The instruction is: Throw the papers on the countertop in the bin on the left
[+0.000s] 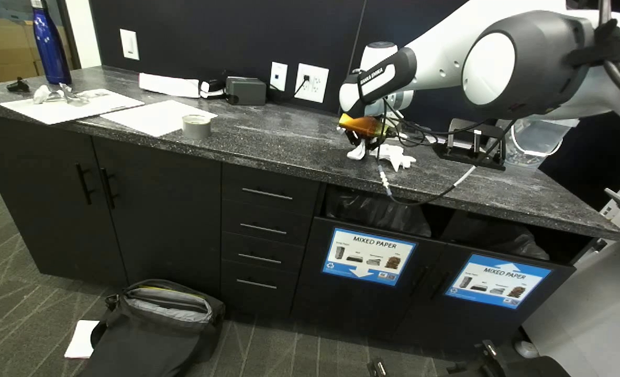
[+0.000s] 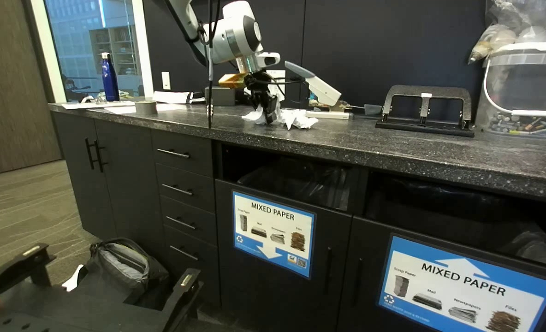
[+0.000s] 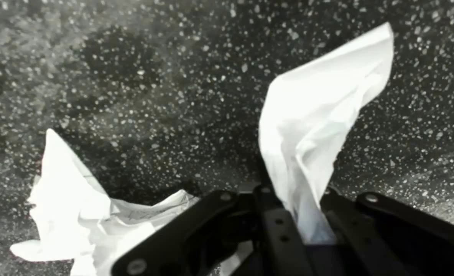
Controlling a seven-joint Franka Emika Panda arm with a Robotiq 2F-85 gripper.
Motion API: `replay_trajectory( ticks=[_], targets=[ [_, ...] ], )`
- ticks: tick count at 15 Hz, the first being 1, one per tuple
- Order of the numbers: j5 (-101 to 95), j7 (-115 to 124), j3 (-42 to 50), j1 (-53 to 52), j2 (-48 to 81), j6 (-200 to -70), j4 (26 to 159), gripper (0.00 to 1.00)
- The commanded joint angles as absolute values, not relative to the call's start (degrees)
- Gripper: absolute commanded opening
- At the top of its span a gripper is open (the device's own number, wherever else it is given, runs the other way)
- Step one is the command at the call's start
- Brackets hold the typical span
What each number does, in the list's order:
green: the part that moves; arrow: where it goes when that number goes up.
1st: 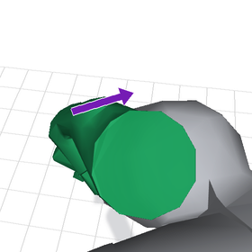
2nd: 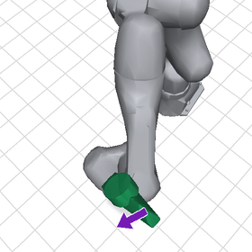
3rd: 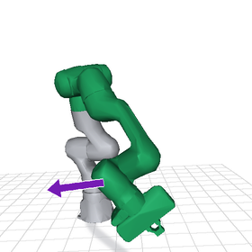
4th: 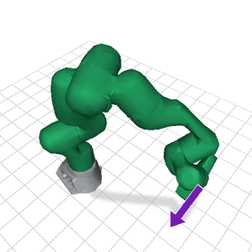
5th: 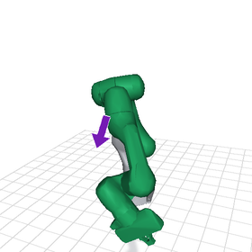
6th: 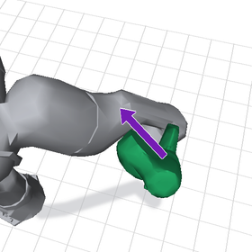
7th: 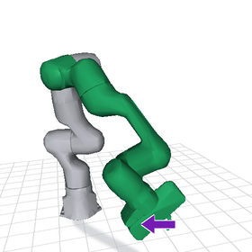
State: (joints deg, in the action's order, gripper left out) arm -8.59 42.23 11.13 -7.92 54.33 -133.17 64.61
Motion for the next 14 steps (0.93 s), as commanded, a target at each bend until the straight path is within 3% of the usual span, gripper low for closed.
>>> replay_trajectory(
  ticks=[1,14],
  targets=[
    [-9.9,33.2,9.8,-7.7,51.3,-131.7,70.4,0.18],
    [-0.2,2.4,-0.9,1.4,34.3,-138.9,99.4,0.19]
  ],
)
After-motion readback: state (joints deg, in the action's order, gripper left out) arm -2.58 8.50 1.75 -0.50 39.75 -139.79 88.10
